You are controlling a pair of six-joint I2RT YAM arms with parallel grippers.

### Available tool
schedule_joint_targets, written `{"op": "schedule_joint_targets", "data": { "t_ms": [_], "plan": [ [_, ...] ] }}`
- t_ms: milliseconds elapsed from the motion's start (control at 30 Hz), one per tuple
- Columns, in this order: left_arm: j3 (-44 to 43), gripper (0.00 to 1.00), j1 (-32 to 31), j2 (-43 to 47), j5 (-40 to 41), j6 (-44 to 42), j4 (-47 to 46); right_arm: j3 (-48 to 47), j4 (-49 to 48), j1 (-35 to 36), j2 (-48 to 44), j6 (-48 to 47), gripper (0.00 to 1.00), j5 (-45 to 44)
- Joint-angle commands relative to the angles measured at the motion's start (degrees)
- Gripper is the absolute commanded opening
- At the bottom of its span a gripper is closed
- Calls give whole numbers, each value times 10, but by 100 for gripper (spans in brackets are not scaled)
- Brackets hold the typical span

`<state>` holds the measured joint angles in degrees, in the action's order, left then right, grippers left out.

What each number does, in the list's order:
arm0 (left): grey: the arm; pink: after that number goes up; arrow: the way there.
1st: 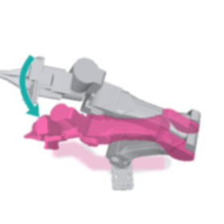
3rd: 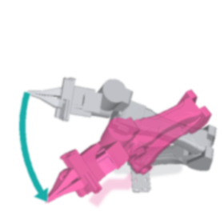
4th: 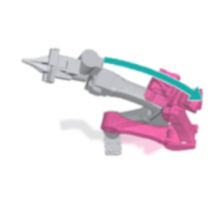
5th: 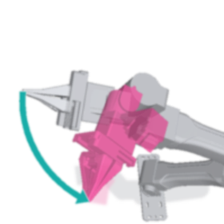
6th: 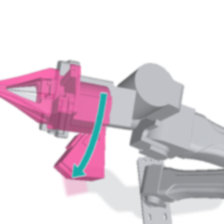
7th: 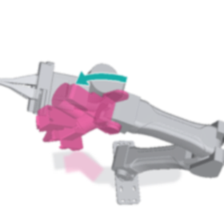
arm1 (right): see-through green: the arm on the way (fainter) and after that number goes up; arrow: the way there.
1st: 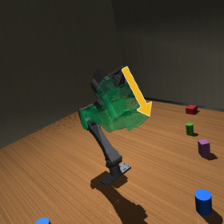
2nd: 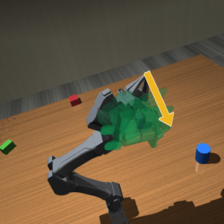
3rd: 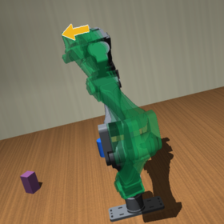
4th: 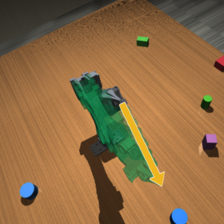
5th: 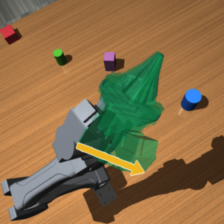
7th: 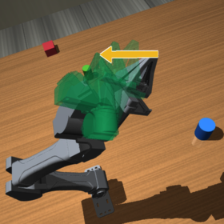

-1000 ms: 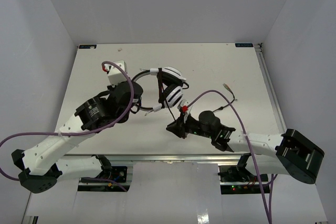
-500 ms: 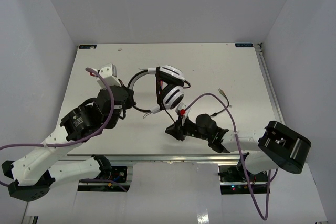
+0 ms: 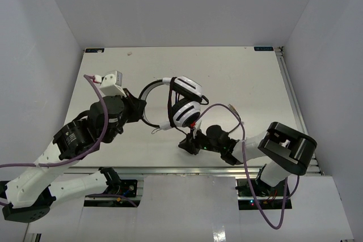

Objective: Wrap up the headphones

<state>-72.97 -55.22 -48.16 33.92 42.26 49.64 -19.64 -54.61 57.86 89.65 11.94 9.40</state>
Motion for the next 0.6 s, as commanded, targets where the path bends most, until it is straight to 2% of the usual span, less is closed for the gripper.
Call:
{"op": "schedule_joint_targets", "data": {
  "t_ms": [0, 133, 233, 333, 367, 467, 567],
  "plan": [
    [-15, 0, -1, 37, -93, -8, -77, -3, -44, -7, 24, -3, 24, 4],
    [-25, 0, -1, 42, -191, -62, -87, -2, -42, -46, 19, 4, 22, 27],
    [-38, 0, -1, 24, -310, -141, -70, -8, -24, -127, -7, 42, 13, 83],
    [-34, 0, -1, 5, -372, -206, -40, -43, 64, -201, -52, 48, 11, 107],
    [-30, 0, -1, 3, -375, -221, -37, -50, 107, -216, -68, 43, 10, 106],
    [-1, 0, -1, -20, -279, -260, -10, -145, 279, -245, -130, 4, 8, 80],
    [23, 0, -1, -62, -196, -287, 7, -215, 397, -263, -201, -22, 8, 63]
  ]
}}
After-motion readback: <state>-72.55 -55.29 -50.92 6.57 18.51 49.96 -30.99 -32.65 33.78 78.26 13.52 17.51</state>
